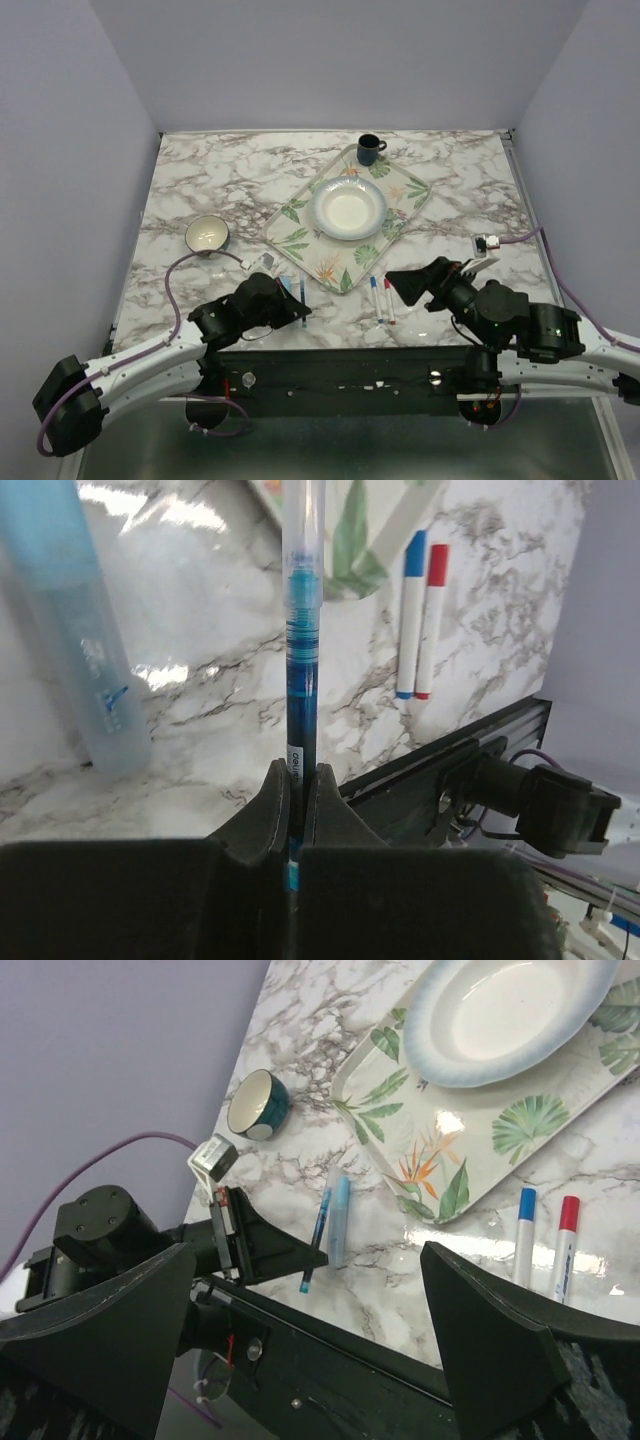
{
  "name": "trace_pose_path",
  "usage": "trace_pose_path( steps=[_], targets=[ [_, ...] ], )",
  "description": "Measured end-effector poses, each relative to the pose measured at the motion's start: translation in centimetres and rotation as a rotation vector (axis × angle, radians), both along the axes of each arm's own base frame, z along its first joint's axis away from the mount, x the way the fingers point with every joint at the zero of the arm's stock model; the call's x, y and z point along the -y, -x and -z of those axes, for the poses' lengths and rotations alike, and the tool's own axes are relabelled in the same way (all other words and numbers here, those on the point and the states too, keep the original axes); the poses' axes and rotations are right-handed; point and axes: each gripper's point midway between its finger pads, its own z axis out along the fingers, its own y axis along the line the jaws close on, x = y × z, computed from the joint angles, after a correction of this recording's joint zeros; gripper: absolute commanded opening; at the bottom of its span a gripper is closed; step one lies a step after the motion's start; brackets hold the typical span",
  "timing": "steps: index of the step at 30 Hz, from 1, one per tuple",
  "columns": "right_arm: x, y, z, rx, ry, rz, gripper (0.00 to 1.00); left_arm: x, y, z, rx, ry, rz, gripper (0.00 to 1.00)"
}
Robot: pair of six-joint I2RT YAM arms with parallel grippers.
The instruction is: Insert the pens into the pen caps
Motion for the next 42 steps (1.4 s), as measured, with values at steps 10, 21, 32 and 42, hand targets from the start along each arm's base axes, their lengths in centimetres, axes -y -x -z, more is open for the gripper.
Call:
trace_pose_path(
  steps=[10,21,32,42],
  targets=[
    [-0.7,-0.1,1.3,-0.021,0.053,0.002,1.0,0.3,1.5,2.9,-0.122,-0.045,-0.114,0.19],
    [-0.4,0.0,1.2,-0.021,0.045,0.002,1.0,-0.5,1.1,6.0,-0.177,-0.158,-0.177,0.25],
    [-0.7,0.4,1.2,-0.025,0.059,-0.03,1.0,0.1,0.1,3.8,-0.137,-0.16,-0.187,0.41],
    [-1.7,1.4,0.4,-0.018,0.069,-0.124,1.0,-1.5,-2.1,-9.5,0.274,-0.088,-0.124,0.99]
  ],
)
